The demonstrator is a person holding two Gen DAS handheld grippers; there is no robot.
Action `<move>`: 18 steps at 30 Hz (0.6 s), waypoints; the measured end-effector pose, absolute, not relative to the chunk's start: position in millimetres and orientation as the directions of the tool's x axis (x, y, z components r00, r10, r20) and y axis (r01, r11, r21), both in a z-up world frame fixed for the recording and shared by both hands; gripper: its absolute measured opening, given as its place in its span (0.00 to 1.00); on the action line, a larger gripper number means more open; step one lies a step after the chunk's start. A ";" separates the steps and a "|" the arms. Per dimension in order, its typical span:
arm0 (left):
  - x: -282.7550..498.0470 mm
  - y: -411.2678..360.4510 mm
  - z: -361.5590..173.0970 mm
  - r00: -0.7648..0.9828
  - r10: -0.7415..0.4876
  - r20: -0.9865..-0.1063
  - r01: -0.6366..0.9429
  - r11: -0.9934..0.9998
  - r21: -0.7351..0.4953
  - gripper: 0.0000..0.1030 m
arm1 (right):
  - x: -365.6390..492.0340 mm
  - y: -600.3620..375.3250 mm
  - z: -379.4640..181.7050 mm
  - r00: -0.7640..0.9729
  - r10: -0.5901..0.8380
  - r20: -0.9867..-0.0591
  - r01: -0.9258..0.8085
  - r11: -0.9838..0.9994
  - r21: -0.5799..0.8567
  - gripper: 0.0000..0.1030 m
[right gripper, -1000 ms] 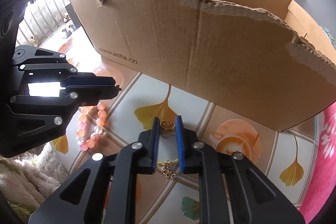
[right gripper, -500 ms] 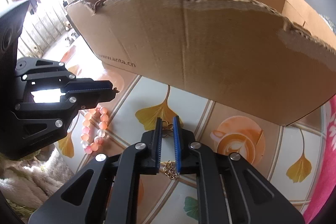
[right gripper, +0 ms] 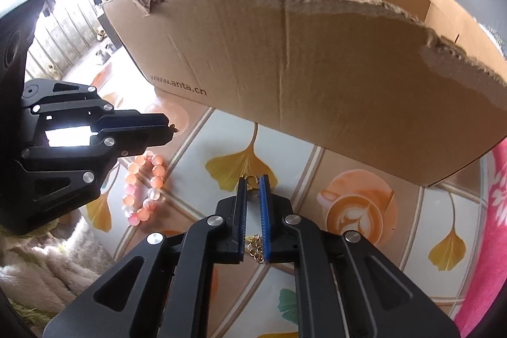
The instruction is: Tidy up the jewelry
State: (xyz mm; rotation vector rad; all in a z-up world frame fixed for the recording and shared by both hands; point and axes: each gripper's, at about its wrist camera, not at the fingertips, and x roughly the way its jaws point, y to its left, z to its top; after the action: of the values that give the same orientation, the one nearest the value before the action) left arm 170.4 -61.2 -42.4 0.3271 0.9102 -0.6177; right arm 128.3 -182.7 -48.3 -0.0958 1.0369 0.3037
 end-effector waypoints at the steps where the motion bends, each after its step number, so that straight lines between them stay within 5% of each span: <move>1: 170.4 -60.7 -42.3 0.458 -0.358 -0.813 0.624 0.781 0.008 0.06 | 127.6 -181.4 -47.7 0.471 0.196 -0.860 -0.293 0.954 0.057 0.18; 4: 170.3 -60.2 -42.2 0.459 -0.359 -0.813 0.624 0.781 0.007 0.06 | 126.1 -176.5 -46.6 0.469 0.185 -0.864 -0.294 0.955 0.045 0.27; 18: 170.2 -59.2 -42.9 0.455 -0.359 -0.815 0.623 0.782 0.004 0.06 | 133.2 -178.9 -47.3 0.481 0.140 -0.865 -0.253 0.967 0.016 0.27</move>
State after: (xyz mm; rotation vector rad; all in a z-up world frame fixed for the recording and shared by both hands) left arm 170.2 -59.2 -42.9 0.3234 0.9143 -0.6184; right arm 133.2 -178.9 -47.3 -0.1196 1.0422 0.2408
